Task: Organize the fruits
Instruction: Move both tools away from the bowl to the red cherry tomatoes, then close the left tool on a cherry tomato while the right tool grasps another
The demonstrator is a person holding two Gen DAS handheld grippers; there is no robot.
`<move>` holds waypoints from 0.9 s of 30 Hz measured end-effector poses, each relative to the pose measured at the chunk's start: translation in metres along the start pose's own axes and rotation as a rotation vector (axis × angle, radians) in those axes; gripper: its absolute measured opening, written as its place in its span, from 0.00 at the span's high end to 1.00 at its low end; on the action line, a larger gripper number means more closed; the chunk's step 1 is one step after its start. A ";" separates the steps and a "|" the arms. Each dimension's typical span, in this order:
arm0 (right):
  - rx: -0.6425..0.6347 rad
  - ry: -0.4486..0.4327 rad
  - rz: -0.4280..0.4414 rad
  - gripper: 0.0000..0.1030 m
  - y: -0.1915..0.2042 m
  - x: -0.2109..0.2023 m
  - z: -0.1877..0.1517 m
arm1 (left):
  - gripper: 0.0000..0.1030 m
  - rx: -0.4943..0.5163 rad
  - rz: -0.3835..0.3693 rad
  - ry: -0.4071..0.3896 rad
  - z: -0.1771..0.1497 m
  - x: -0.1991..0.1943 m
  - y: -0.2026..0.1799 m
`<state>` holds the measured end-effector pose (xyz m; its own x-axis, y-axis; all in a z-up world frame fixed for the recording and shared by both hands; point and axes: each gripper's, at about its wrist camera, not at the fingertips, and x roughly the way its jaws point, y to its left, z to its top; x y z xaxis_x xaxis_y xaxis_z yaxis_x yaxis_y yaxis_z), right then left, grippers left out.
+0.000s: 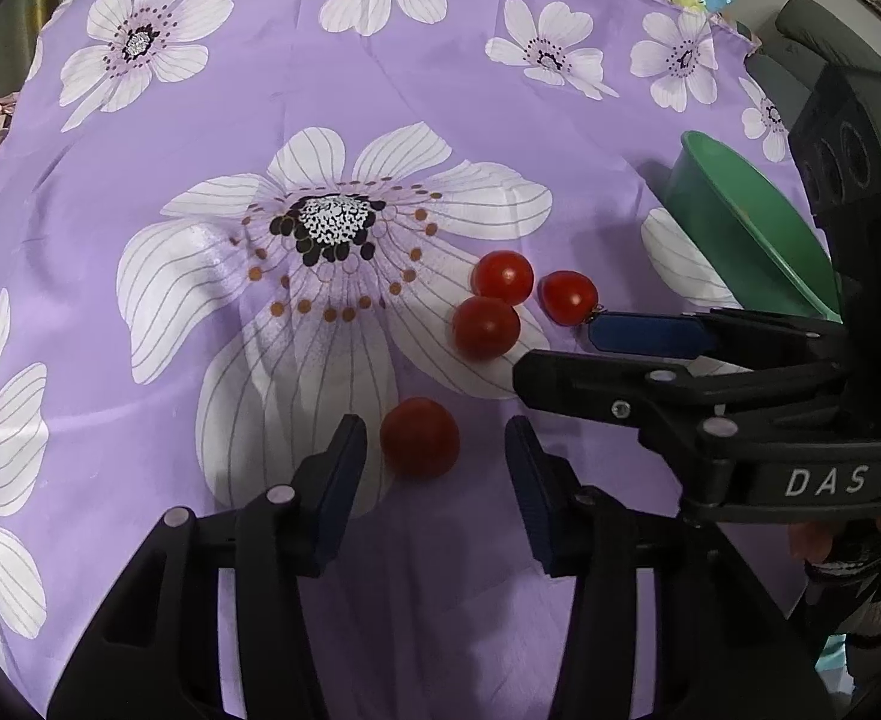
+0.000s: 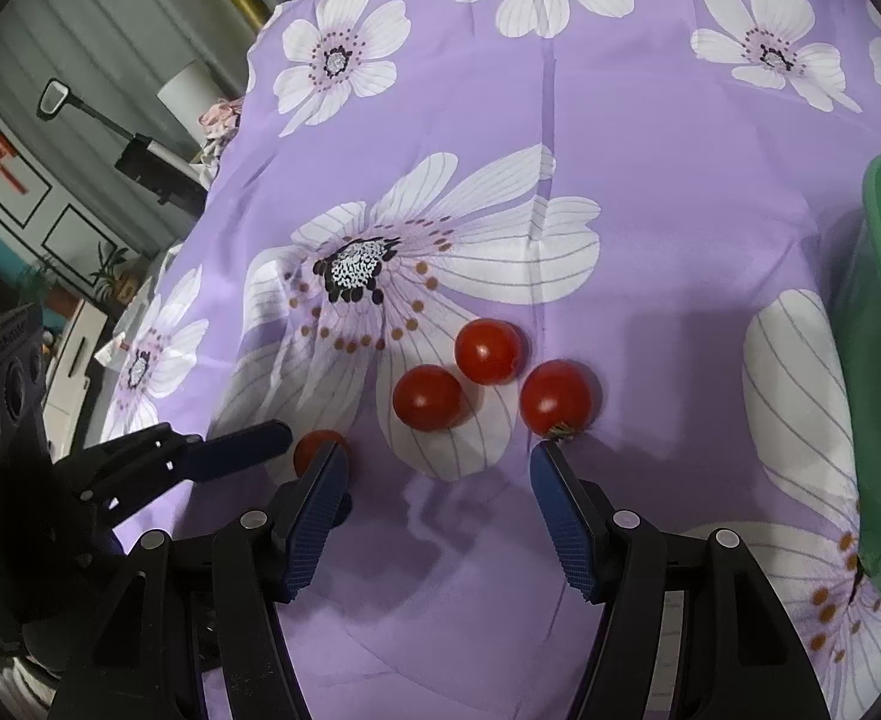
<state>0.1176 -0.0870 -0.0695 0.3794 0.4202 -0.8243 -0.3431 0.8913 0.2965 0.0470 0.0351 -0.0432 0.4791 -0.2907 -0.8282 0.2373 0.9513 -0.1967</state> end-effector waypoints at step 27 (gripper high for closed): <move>-0.071 0.019 -0.015 0.55 0.009 0.033 0.018 | 0.72 -0.009 0.019 0.005 0.001 0.010 0.008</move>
<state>0.1422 -0.0624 -0.0855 0.3684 0.4033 -0.8376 -0.3983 0.8826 0.2498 0.0551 0.0397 -0.0525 0.4793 -0.2724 -0.8343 0.2205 0.9575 -0.1859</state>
